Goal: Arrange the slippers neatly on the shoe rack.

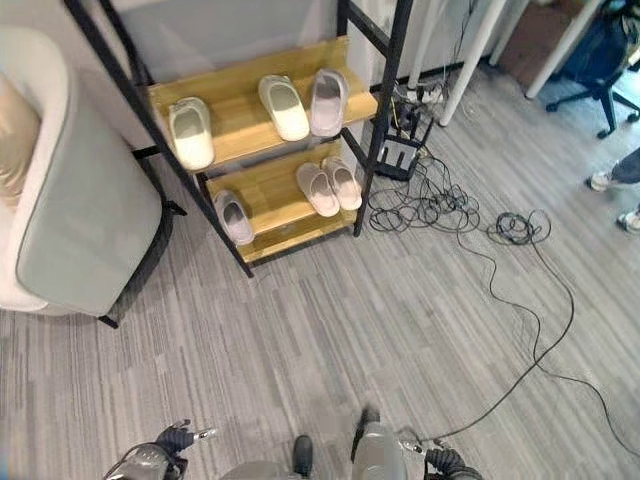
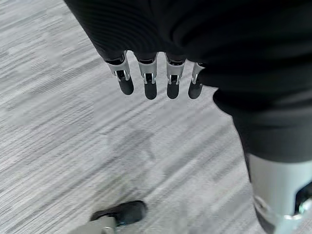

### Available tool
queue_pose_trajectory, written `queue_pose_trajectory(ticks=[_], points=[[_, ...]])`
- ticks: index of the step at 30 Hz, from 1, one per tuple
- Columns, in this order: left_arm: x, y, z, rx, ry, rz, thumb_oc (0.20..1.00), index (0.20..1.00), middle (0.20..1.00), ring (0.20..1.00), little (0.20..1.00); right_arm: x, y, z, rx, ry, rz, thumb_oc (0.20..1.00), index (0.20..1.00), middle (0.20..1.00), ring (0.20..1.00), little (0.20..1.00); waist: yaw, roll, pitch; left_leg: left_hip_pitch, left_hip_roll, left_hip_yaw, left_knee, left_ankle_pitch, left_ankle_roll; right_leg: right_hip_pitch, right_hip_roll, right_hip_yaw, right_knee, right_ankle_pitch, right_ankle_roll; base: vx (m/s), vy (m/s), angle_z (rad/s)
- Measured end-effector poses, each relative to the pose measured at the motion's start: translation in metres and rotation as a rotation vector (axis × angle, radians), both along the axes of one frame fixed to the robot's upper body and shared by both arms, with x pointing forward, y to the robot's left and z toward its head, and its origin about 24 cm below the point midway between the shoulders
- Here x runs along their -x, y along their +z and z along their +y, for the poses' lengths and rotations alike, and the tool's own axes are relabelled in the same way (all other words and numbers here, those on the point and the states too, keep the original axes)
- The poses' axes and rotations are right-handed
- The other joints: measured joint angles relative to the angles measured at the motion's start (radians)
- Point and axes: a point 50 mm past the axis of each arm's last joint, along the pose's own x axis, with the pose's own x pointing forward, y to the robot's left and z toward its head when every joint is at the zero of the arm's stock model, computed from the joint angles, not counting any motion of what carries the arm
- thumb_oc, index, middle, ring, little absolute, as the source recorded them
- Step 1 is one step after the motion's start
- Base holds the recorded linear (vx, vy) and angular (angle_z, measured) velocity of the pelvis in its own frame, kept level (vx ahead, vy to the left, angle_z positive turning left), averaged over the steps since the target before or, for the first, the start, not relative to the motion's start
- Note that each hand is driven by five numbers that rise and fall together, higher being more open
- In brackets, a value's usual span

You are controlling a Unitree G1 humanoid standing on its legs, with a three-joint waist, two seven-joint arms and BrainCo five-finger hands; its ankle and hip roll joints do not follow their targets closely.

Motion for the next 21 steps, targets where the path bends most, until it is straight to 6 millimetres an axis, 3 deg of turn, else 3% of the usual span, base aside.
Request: queue_pose_trajectory(ticks=[2, 3, 4, 5, 7, 8, 9, 10, 11, 12, 13, 14, 15, 16, 17, 18, 20, 21], points=[[0.006, -0.001, 0.002, -0.004, 0.0, 0.01, 1.0, 1.0, 1.0, 1.0, 1.0, 0.017, -0.003, -0.001, 0.003, -0.018, 0.049, 1.0, 1.0, 1.0, 1.0, 1.0, -0.018, -0.058, -0.019, 0.058, -0.035, -0.005, 0.04, -0.012, -0.022, 0.008, 0.006, 0.014, -0.039, 0.083, -0.027, 0.26, -0.246, 0.47], [0.015, -0.003, 0.004, -0.012, -0.006, 0.034, 1.0, 1.0, 1.0, 1.0, 1.0, 0.032, -0.005, -0.003, 0.006, -0.036, 0.091, 1.0, 1.0, 1.0, 1.0, 1.0, -0.026, -0.093, -0.039, 0.101, -0.053, -0.014, 0.054, -0.024, -0.044, 0.047, 0.002, 0.02, -0.027, 0.095, -0.052, 0.31, -0.378, 0.63], [0.033, -0.009, -0.005, 0.009, -0.004, 0.08, 1.0, 1.0, 1.0, 1.0, 1.0, 0.034, -0.002, -0.015, 0.045, -0.043, 0.11, 1.0, 1.0, 1.0, 1.0, 1.0, -0.008, -0.064, -0.062, 0.124, -0.012, -0.033, 0.102, -0.002, -0.114, 0.119, 0.039, 0.03, -0.056, 0.084, -0.11, 0.29, -0.378, 0.59], [0.04, -0.01, -0.003, 0.005, 0.002, 0.098, 1.0, 1.0, 1.0, 1.0, 1.0, 0.026, 0.0, -0.017, 0.056, -0.03, 0.082, 1.0, 1.0, 1.0, 1.0, 1.0, 0.028, -0.09, -0.082, 0.078, 0.006, -0.027, 0.166, -0.036, -0.135, 0.193, 0.04, 0.019, -0.136, 0.083, -0.124, 0.21, -0.306, 0.48], [0.037, -0.009, -0.002, 0.003, 0.002, 0.086, 1.0, 1.0, 1.0, 1.0, 1.0, 0.002, 0.005, -0.018, 0.065, -0.009, 0.01, 1.0, 1.0, 1.0, 1.0, 1.0, 0.043, -0.114, -0.077, -0.013, 0.079, -0.027, 0.118, -0.044, -0.139, 0.241, 0.041, 0.01, -0.156, 0.072, -0.138, 0.14, -0.25, 0.59], [0.037, -0.01, -0.004, 0.008, 0.0, 0.086, 1.0, 1.0, 1.0, 1.0, 1.0, -0.01, 0.008, -0.017, 0.068, 0.011, -0.017, 1.0, 1.0, 1.0, 1.0, 1.0, 0.048, -0.115, -0.076, -0.054, 0.106, -0.026, 0.074, -0.029, -0.139, 0.267, 0.049, 0.006, -0.159, 0.067, -0.143, 0.06, -0.303, 0.42], [0.038, -0.011, -0.006, 0.013, -0.004, 0.09, 1.0, 1.0, 1.0, 1.0, 1.0, -0.016, 0.009, -0.017, 0.071, 0.029, -0.031, 1.0, 1.0, 1.0, 1.0, 1.0, 0.055, -0.103, -0.08, -0.09, 0.125, -0.027, 0.062, 0.034, -0.142, 0.286, 0.065, 0.005, -0.159, 0.062, -0.138, 0.02, -0.315, 0.25], [0.029, -0.01, -0.012, 0.017, -0.006, 0.066, 1.0, 1.0, 1.0, 1.0, 1.0, -0.026, 0.011, -0.011, 0.07, 0.071, -0.055, 1.0, 1.0, 1.0, 1.0, 1.0, 0.062, -0.106, -0.075, -0.17, 0.129, -0.029, 0.201, 0.058, -0.18, 0.285, 0.077, -0.019, -0.129, 0.024, -0.123, -0.02, -0.238, 0.35], [0.022, -0.008, -0.01, 0.002, -0.004, 0.048, 1.0, 1.0, 1.0, 1.0, 1.0, -0.032, 0.011, -0.005, 0.06, 0.095, -0.074, 1.0, 1.0, 1.0, 1.0, 1.0, 0.063, -0.116, -0.072, -0.241, 0.124, -0.022, 0.316, 0.056, -0.185, 0.266, 0.079, -0.059, -0.1, 0.002, -0.113, 0.0, -0.137, 0.71], [0.004, -0.001, 0.0, -0.033, -0.015, -0.002, 1.0, 1.0, 1.0, 1.0, 1.0, -0.041, 0.011, 0.006, 0.036, 0.11, -0.102, 1.0, 1.0, 1.0, 1.0, 1.0, 0.073, -0.182, -0.053, -0.327, 0.103, 0.026, 0.463, 0.09, -0.192, 0.289, 0.065, -0.088, -0.128, -0.019, -0.143, 0.02, -0.077, 0.59], [0.001, 0.001, 0.002, -0.044, -0.014, -0.019, 1.0, 1.0, 1.0, 1.0, 1.0, -0.047, 0.013, 0.005, 0.044, 0.11, -0.116, 1.0, 1.0, 1.0, 1.0, 1.0, 0.091, -0.194, -0.052, -0.363, 0.111, 0.062, 0.549, 0.064, -0.18, 0.313, 0.062, -0.065, -0.153, -0.042, -0.156, 0.05, -0.017, 0.39], [0.002, 0.0, 0.001, -0.041, -0.017, -0.017, 1.0, 1.0, 1.0, 1.0, 1.0, -0.056, 0.017, 0.003, 0.058, 0.113, -0.142, 1.0, 1.0, 1.0, 1.0, 1.0, 0.093, -0.182, -0.043, -0.37, 0.132, 0.095, 0.55, 0.021, -0.158, 0.329, 0.072, -0.068, -0.155, -0.049, -0.16, 0.13, 0.055, 0.11], [0.003, 0.0, 0.002, -0.044, -0.015, -0.014, 1.0, 1.0, 1.0, 1.0, 1.0, -0.069, 0.021, 0.005, 0.067, 0.125, -0.179, 1.0, 1.0, 1.0, 1.0, 1.0, 0.091, -0.181, -0.026, -0.371, 0.139, 0.127, 0.398, 0.006, -0.145, 0.345, 0.066, -0.084, -0.161, -0.055, -0.166, 0.14, 0.089, 0.24], [0.004, 0.0, 0.002, -0.043, -0.01, -0.013, 1.0, 1.0, 1.0, 1.0, 1.0, -0.074, 0.022, 0.008, 0.079, 0.156, -0.183, 1.0, 1.0, 1.0, 1.0, 1.0, 0.088, -0.178, -0.019, -0.361, 0.14, 0.135, 0.268, 0.022, -0.152, 0.354, 0.071, -0.099, -0.166, -0.058, -0.151, 0.15, 0.129, 0.27], [0.008, -0.001, 0.002, -0.042, -0.002, -0.006, 1.0, 1.0, 1.0, 1.0, 1.0, -0.076, 0.023, 0.012, 0.084, 0.19, -0.188, 1.0, 1.0, 1.0, 1.0, 1.0, 0.084, -0.168, -0.017, -0.343, 0.135, 0.112, 0.105, 0.071, -0.143, 0.369, 0.078, -0.099, -0.164, -0.072, -0.126, 0.09, 0.111, 0.07], [0.01, -0.002, 0.002, -0.042, -0.001, 0.002, 1.0, 1.0, 1.0, 1.0, 1.0, -0.075, 0.022, 0.014, 0.085, 0.206, -0.184, 1.0, 1.0, 1.0, 1.0, 1.0, 0.083, -0.161, -0.019, -0.314, 0.119, 0.073, 0.019, 0.12, -0.126, 0.39, 0.078, -0.095, -0.153, -0.082, -0.11, 0.11, 0.134, -0.22], [0.029, -0.007, 0.0, -0.035, 0.009, 0.057, 1.0, 1.0, 1.0, 1.0, 1.0, -0.069, 0.02, 0.012, 0.094, 0.209, -0.166, 1.0, 1.0, 1.0, 1.0, 1.0, 0.079, -0.121, -0.045, -0.264, 0.109, 0.054, 0.001, 0.18, -0.092, 0.433, 0.089, -0.069, -0.162, -0.103, -0.079, 0.15, 0.204, -0.41], [0.032, -0.008, 0.0, -0.038, 0.011, 0.069, 1.0, 1.0, 1.0, 1.0, 1.0, -0.054, 0.014, 0.013, 0.085, 0.199, -0.129, 1.0, 1.0, 1.0, 1.0, 1.0, 0.062, -0.128, -0.056, -0.216, 0.078, 0.062, -0.049, 0.195, -0.071, 0.456, 0.058, -0.064, -0.159, -0.105, -0.057, 0.16, 0.264, -0.18]])
